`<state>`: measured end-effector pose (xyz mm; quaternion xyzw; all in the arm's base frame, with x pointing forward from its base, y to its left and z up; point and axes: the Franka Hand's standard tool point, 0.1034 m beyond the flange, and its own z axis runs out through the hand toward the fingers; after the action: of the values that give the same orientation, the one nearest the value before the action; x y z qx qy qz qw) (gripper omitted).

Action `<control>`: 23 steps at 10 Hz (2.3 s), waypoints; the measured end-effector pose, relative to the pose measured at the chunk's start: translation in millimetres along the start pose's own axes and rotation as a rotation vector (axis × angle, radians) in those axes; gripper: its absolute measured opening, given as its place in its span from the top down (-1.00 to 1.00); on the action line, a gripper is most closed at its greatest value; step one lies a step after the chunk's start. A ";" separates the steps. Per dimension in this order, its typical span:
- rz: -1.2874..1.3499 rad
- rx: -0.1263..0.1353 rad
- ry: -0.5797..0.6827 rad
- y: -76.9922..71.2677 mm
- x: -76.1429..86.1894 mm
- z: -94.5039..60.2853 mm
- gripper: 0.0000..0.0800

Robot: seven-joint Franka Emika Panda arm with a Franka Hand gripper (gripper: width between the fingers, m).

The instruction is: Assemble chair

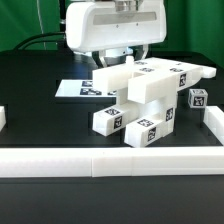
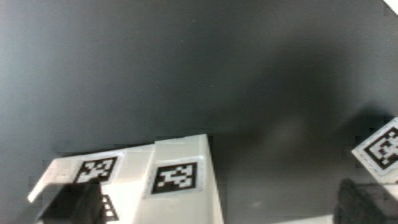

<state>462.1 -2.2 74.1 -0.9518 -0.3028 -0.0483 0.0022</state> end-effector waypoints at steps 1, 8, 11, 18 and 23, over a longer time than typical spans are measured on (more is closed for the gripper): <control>0.020 0.002 0.000 -1.5 2.0 0.0 -0.62; 0.074 -0.007 0.015 12.3 45.8 5.0 -0.62; 0.123 -0.013 0.027 15.1 59.8 5.9 -0.62; 0.203 0.000 0.035 4.9 75.2 5.2 -0.62; 0.360 0.030 0.009 -24.2 56.4 -0.2 -0.62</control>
Offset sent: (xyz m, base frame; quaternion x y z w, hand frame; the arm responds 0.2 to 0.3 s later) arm 0.0312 0.0143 0.0021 -0.0021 0.0022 0.0072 1.0000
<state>493.9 50.0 78.9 -0.9903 -0.1284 -0.0465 0.0265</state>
